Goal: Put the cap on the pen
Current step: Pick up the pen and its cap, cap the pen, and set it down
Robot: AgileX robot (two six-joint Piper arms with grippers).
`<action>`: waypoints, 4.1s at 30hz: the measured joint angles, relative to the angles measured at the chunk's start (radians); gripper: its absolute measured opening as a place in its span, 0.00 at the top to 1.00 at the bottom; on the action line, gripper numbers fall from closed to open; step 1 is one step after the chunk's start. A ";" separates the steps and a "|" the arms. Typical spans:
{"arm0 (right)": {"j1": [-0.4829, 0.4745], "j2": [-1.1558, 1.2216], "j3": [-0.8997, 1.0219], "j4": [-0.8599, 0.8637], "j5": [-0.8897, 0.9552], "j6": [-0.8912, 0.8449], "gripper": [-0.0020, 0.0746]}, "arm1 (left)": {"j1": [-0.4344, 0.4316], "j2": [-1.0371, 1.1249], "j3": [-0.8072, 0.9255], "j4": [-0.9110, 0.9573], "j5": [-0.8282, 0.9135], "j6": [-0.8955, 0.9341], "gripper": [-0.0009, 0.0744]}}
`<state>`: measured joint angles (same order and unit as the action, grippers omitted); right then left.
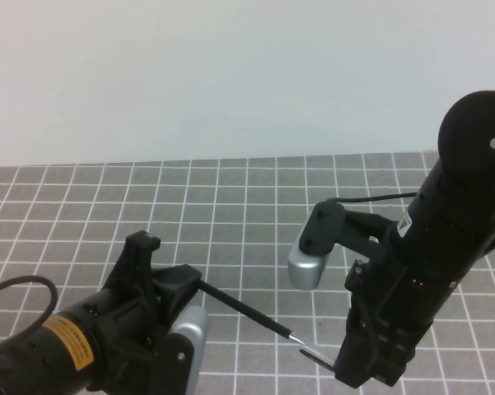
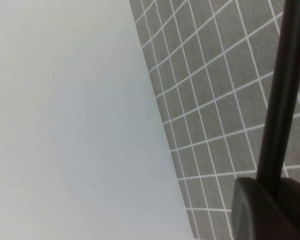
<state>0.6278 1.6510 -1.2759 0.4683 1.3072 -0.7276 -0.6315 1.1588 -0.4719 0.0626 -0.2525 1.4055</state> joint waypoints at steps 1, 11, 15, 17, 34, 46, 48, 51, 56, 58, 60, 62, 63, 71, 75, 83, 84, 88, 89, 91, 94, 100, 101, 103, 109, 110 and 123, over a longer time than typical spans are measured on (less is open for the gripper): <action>0.000 0.000 0.000 0.000 0.000 -0.002 0.98 | 0.000 0.000 0.000 0.000 0.000 0.000 0.93; 0.000 0.000 -0.002 0.002 0.000 -0.030 0.98 | 0.000 0.000 0.000 0.000 0.000 -0.023 0.93; 0.000 0.000 -0.023 0.004 0.000 -0.044 0.98 | -0.002 0.000 0.000 0.002 -0.002 -0.032 0.93; 0.000 0.000 -0.041 0.004 0.000 -0.044 0.98 | -0.002 0.000 0.000 0.014 -0.004 -0.042 0.93; 0.000 0.000 -0.067 0.010 -0.002 -0.057 0.98 | -0.058 0.004 0.000 0.070 -0.048 -0.086 0.93; 0.000 0.000 -0.069 -0.002 -0.007 -0.051 0.98 | -0.094 0.055 -0.001 0.066 -0.064 -0.050 0.93; 0.000 0.000 -0.069 -0.002 -0.007 -0.051 0.98 | -0.094 0.057 -0.001 0.066 -0.066 -0.050 0.93; 0.000 0.000 -0.069 -0.002 -0.011 -0.049 0.98 | -0.094 0.057 -0.001 0.066 -0.070 -0.050 0.93; -0.002 0.000 -0.069 -0.004 -0.025 -0.049 0.98 | -0.094 0.058 -0.002 0.062 -0.076 -0.048 0.93; -0.002 0.000 -0.069 -0.004 -0.034 -0.049 0.98 | -0.094 0.058 -0.002 0.062 -0.076 -0.048 0.93; -0.002 0.000 -0.069 -0.004 -0.044 -0.049 0.98 | -0.094 0.058 -0.002 0.062 -0.080 -0.048 0.93; -0.002 0.000 -0.069 -0.004 -0.051 -0.049 0.98 | -0.094 0.058 -0.002 0.062 -0.080 -0.050 0.93; -0.002 0.002 -0.069 -0.004 -0.056 -0.048 0.98 | -0.094 0.058 -0.002 0.062 -0.080 -0.054 0.93; -0.002 0.047 -0.070 0.002 -0.058 -0.045 0.98 | -0.094 0.060 -0.002 0.064 -0.084 -0.082 0.93; -0.002 0.050 -0.070 -0.002 -0.054 -0.045 0.98 | -0.094 0.060 -0.002 0.068 -0.084 -0.088 0.93; -0.002 0.050 -0.095 -0.016 -0.049 -0.045 0.98 | -0.094 0.060 -0.002 0.066 -0.068 -0.090 0.93; -0.002 0.050 -0.104 -0.012 -0.051 -0.045 0.98 | -0.094 0.060 -0.002 0.063 -0.068 -0.090 0.93; -0.002 0.050 -0.147 -0.009 -0.047 -0.045 0.98 | -0.143 0.060 -0.002 0.067 -0.072 -0.097 0.95; -0.002 0.050 -0.156 -0.009 -0.042 -0.042 0.98 | -0.166 0.060 -0.002 0.077 -0.076 -0.097 0.97; -0.002 0.050 -0.158 -0.020 -0.040 -0.038 0.98 | -0.184 0.062 -0.002 0.081 -0.083 -0.097 0.98; -0.002 0.052 -0.158 -0.051 -0.028 -0.023 0.98 | -0.182 0.062 -0.002 0.039 -0.081 -0.088 0.99; -0.002 0.061 -0.158 -0.058 -0.025 -0.003 0.98 | -0.180 0.062 -0.002 -0.076 -0.130 -0.083 0.98; -0.002 0.061 -0.158 -0.058 -0.025 -0.003 0.98 | -0.180 0.062 -0.002 -0.089 -0.134 -0.083 0.97; -0.002 0.061 -0.158 -0.061 -0.025 -0.003 0.98 | -0.180 0.062 -0.002 -0.113 -0.138 -0.083 0.91; -0.002 0.061 -0.158 -0.140 -0.027 0.011 0.98 | -0.180 0.062 -0.002 -0.240 -0.179 -0.083 0.55; -0.002 0.061 -0.158 -0.165 -0.029 0.018 0.98 | -0.180 0.062 -0.002 -0.271 -0.203 -0.083 0.50; -0.043 0.089 -0.158 -0.409 -0.268 0.017 0.98 | -0.180 0.062 -0.002 -0.683 -0.481 0.144 0.65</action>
<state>0.5845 1.7403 -1.4336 0.0594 1.0396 -0.7108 -0.8115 1.2212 -0.4741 -0.6202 -0.7337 1.5497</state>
